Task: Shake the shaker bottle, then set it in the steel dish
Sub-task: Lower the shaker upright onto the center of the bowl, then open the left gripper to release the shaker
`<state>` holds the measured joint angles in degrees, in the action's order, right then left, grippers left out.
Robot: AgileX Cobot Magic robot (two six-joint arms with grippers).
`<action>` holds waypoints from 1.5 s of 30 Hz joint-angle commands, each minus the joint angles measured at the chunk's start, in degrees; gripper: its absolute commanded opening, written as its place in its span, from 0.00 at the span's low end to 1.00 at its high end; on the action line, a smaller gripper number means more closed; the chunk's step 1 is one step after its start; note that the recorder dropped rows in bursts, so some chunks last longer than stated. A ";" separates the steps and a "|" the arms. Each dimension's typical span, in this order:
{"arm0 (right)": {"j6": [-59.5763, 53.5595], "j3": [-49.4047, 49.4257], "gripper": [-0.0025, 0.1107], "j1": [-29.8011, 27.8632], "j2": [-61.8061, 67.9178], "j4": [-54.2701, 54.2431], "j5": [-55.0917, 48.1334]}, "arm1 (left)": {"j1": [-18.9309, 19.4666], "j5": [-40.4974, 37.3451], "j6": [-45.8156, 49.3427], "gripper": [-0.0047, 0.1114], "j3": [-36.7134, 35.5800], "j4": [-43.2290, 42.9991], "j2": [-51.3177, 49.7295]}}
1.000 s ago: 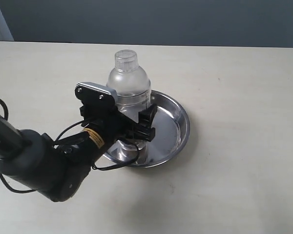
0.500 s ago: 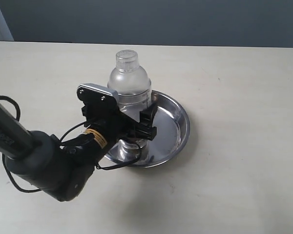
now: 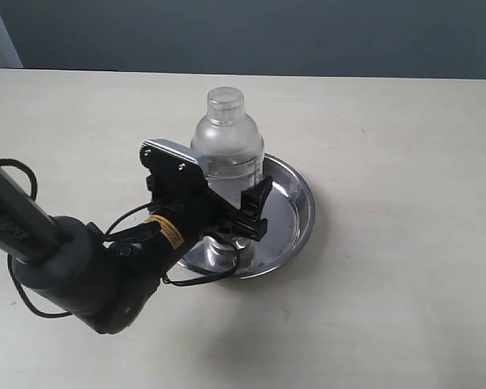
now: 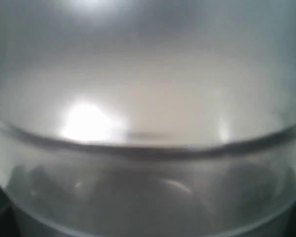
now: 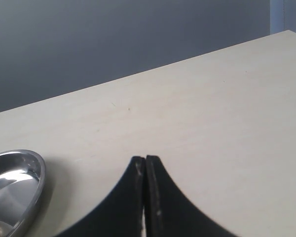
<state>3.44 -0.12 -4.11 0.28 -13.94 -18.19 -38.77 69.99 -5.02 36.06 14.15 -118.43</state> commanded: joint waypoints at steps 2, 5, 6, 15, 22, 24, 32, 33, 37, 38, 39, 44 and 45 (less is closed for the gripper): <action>-0.20 0.12 0.02 0.11 -0.28 0.35 0.55 | -0.08 -0.03 1.36 0.87 0.11 3.79 -0.31; -0.20 0.12 0.02 0.11 -0.28 0.35 0.55 | -0.08 -0.03 2.67 0.95 0.11 3.38 -0.31; -0.20 0.12 0.02 0.11 -0.28 0.35 0.55 | -0.08 -0.03 2.67 0.95 0.11 2.96 -0.31; -0.20 0.12 0.02 0.11 -0.28 0.35 0.55 | -0.08 -0.03 2.67 0.95 0.11 3.19 0.54; -0.20 0.12 0.02 0.11 -0.28 0.35 0.55 | -0.08 -0.03 2.67 0.95 0.11 3.31 1.57; -0.20 0.12 0.02 0.11 -0.28 0.35 0.55 | -0.08 -0.03 2.67 0.95 0.11 3.31 2.04; -0.20 0.12 0.02 0.11 -0.28 0.35 0.55 | -0.08 -0.03 4.63 0.95 0.11 3.54 3.71; -0.20 0.12 0.02 0.11 -0.28 0.35 0.55 | -0.08 -0.03 4.63 0.95 0.11 3.54 3.84; -0.20 0.12 0.02 0.11 -0.28 0.35 0.55 | -0.08 -0.03 5.81 0.95 0.11 3.68 5.09; -0.20 0.12 0.02 0.11 -0.28 0.35 0.55 | -0.08 -0.03 6.43 0.95 0.11 3.80 5.55; -0.20 0.12 0.02 0.11 -0.28 0.35 0.55 | -0.08 -0.03 7.03 0.95 0.11 3.97 5.92; -0.20 0.12 0.02 0.11 -0.28 0.35 0.55 | -0.08 -0.03 8.35 0.95 0.11 5.52 7.79; -0.20 0.12 0.02 0.11 -0.28 0.35 0.55 | -0.08 -0.03 8.95 0.95 0.11 5.52 8.20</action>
<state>3.44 -0.12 -4.11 0.28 -13.94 -18.19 -38.77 69.45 2.74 36.06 18.34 -111.71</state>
